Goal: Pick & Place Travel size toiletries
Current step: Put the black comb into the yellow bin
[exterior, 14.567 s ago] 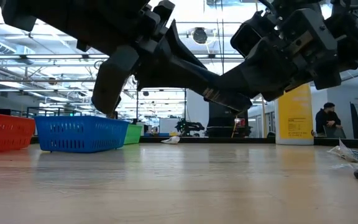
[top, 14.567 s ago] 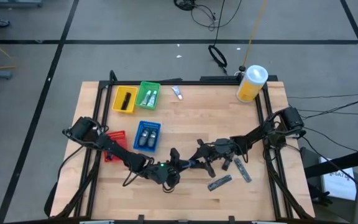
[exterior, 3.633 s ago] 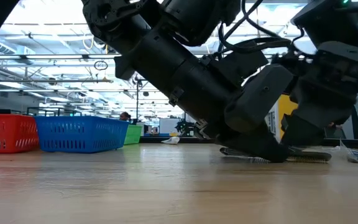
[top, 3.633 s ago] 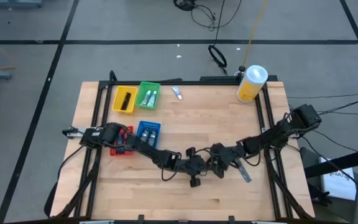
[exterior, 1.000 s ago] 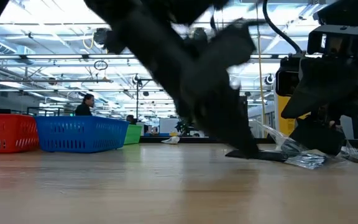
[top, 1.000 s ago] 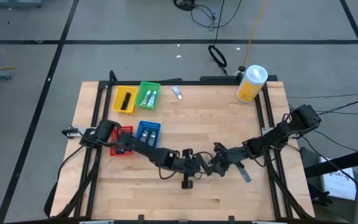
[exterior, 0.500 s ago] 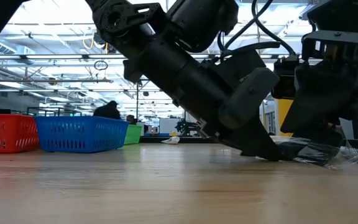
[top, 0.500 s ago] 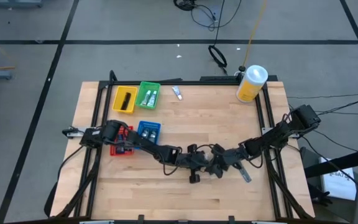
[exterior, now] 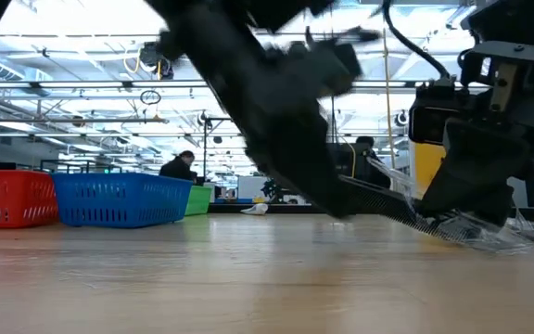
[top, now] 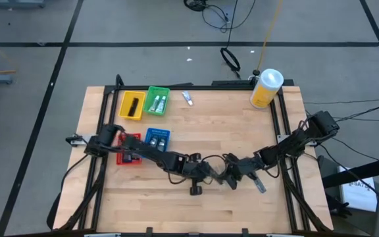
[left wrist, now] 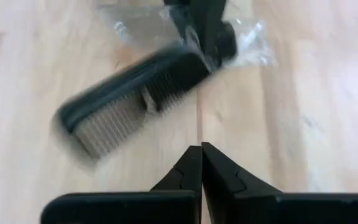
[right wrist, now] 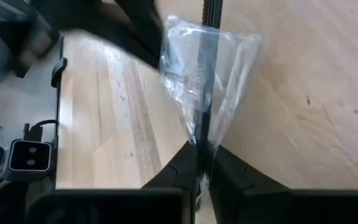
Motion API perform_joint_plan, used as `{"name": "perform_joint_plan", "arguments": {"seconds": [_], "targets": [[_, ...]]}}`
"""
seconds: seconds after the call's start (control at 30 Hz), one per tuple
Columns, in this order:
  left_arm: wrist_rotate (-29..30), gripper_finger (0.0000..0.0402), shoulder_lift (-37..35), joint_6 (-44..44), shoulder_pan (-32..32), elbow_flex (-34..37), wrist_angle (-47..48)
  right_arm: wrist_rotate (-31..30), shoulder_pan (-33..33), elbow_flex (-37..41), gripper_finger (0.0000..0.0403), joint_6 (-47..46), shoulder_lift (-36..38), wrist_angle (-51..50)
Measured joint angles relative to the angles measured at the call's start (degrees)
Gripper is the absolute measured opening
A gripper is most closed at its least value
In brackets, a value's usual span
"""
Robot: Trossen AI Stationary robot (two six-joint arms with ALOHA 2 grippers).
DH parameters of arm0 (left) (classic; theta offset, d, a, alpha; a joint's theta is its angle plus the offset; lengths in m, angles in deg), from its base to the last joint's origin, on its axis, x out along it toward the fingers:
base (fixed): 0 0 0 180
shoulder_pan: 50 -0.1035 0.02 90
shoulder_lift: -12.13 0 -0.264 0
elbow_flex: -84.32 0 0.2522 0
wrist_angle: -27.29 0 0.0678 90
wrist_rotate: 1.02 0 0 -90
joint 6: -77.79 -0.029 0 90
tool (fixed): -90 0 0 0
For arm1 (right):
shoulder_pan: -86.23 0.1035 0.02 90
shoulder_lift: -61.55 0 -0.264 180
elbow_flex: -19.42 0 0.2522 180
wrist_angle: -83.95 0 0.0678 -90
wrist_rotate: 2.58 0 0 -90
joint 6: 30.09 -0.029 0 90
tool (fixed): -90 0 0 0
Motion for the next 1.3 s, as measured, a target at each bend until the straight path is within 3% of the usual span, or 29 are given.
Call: {"name": "perform_joint_plan", "arguments": {"seconds": [0.2,0.37,0.47,0.53,0.7,0.87,1.03,1.3], "targets": [[8.5,0.0016,-9.9,-0.55,3.31,-0.09,11.17,-9.44,-0.11,0.12,0.0007,8.99,-0.12,10.19],[24.42,0.0006,-17.43,-1.17,7.19,-0.12,17.25,-18.94,0.02,0.12,0.0006,17.47,-0.14,18.3],[34.39,0.0002,-20.7,-0.3,8.97,2.77,15.01,-21.35,0.32,0.13,0.0005,21.01,-0.19,21.26],[37.46,0.0008,-22.85,0.36,9.34,6.91,10.56,-21.66,0.87,0.13,0.0005,23.3,-0.12,23.05],[34.19,0.0033,-27.43,-0.16,7.54,20.0,-9.17,-28.18,4.12,0.11,0.0005,27.35,-0.13,25.32],[17.42,0.0074,-28.85,-3.31,3.23,29.61,-31.17,-34.81,6.74,0.09,0.0005,33.97,-0.1,28.85],[4.37,0.0147,-25.6,-4.74,-0.43,33.16,-45.47,-34.71,6.85,0.05,0.0005,38.12,-0.02,31.45],[5.6,0.0279,-17.16,0.73,-2.77,31.32,-52.65,-34.6,6.78,0.02,0.0005,39.24,-0.02,31.04]]}}
